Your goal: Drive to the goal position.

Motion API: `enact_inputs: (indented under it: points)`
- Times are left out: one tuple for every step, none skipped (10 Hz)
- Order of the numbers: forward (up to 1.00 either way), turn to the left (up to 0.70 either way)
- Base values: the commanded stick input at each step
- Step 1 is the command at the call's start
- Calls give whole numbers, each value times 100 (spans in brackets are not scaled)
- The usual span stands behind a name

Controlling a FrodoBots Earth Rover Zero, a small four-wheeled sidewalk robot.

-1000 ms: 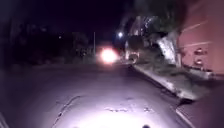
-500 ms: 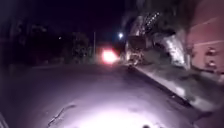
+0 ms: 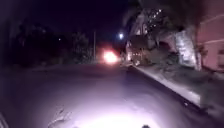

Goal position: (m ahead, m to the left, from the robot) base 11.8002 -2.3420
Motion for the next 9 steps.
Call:
enact_inputs:
  points:
    - [70, 0]
    - [70, 0]
    - [70, 0]
    - [70, 0]
    - [70, 0]
    - [70, 8]
    - [70, 31]
    - [70, 35]
    - [70, 35]
